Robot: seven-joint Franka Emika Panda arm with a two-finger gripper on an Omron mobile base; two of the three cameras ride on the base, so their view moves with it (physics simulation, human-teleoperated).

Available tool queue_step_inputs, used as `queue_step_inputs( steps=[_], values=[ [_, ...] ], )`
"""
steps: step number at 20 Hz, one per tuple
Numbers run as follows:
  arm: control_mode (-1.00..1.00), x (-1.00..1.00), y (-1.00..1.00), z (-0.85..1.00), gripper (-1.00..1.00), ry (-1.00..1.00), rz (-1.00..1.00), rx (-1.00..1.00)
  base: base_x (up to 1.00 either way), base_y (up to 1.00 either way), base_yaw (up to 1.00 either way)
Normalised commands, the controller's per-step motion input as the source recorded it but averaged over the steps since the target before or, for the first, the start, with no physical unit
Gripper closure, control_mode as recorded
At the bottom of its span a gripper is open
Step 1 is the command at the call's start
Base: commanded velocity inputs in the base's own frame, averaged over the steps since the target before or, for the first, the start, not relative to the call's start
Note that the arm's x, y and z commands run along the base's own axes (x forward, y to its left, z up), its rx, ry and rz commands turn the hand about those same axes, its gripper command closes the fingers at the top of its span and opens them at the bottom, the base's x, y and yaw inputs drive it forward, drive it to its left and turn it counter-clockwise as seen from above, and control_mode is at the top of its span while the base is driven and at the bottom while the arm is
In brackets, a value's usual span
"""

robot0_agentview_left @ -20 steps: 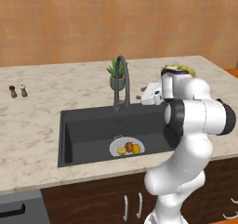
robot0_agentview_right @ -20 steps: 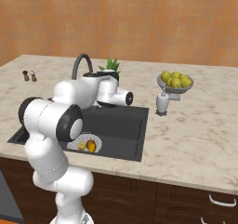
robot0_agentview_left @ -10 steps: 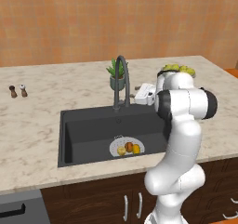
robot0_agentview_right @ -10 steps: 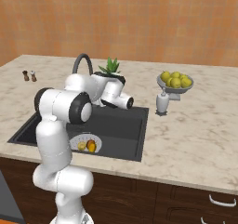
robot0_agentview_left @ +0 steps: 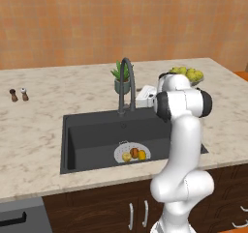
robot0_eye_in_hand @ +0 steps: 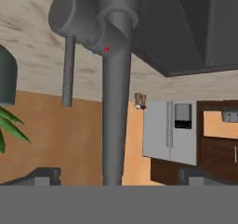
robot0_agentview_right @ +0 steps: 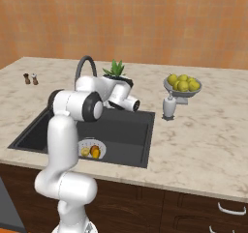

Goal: Put the colander in the sink, put the peach, mango, kiwi in the colander, and turn on the sink faucet and pour water over the colander.

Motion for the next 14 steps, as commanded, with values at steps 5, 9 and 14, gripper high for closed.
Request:
queue_step_inputs(
  steps=[5,9,14],
  values=[
    [-1.0,0.37,-0.03,-0.44,-1.0,0.0,0.0,0.02,0.0,0.0,0.0],
    [-1.0,0.13,0.0,-0.28,-1.0,-0.01,0.0,0.0,0.0,0.0,0.0],
    [-1.0,0.24,0.06,-0.1,-1.0,0.0,0.0,0.02,0.0,0.0,0.0]
  ],
)
